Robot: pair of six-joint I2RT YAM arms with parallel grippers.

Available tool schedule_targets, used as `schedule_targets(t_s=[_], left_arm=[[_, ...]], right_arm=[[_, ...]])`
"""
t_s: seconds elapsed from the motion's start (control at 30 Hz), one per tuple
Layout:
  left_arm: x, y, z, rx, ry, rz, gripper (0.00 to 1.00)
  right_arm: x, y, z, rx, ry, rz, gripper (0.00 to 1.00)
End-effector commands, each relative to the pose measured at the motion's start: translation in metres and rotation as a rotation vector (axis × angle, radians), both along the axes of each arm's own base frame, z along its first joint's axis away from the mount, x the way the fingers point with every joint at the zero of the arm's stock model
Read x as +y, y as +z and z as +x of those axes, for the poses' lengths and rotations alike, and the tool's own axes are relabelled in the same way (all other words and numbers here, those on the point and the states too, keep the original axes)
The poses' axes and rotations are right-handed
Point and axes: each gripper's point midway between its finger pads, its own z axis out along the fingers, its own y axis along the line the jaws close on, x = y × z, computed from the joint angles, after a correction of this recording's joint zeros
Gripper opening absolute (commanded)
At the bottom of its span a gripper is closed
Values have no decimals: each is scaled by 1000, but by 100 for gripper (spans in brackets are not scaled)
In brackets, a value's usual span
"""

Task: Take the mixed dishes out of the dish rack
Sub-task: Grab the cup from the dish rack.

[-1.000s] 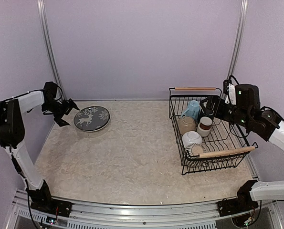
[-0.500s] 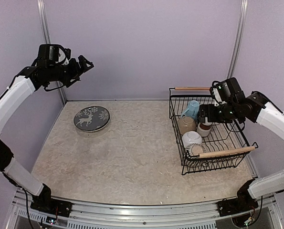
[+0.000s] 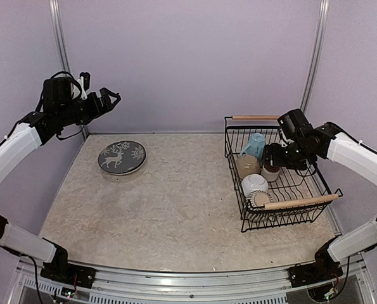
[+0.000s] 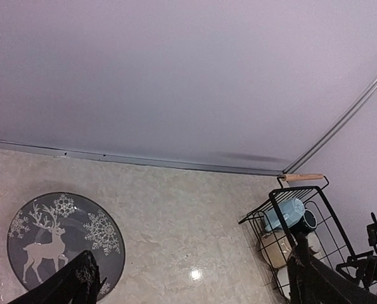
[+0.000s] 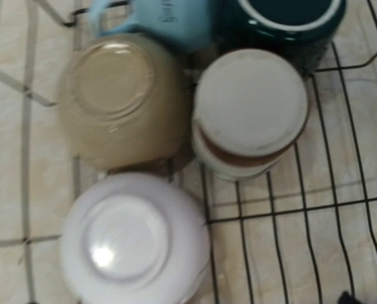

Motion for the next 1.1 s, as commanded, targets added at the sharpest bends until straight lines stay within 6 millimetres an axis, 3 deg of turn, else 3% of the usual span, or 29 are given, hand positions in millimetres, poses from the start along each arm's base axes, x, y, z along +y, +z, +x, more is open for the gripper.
schedule_targets(t_s=[0.0,0.2,0.4,0.57,0.73,1.07], left_arm=[[1,27,-12,-96,-31,17,99],[-6,29,-21,-104,-90,22,99],[-20,26,-26,-88,-176,-4,99],[-26,18,-23,-64,-207,-27,99],[-30,12,-20,-29,-232,-57,99],[-28,-2,-11,21,-224,-76,99]], right_arm=[[-13,-12,30,-1,-96,2,100],[-34,-36,65,32,-154,-69,100],[-41,-58,92,49,-164,-71,100],[-36,-75,108,69,-137,-54,100],[-41,-89,116,82,-160,-95,98],[-45,-99,119,39,-175,-87,78]])
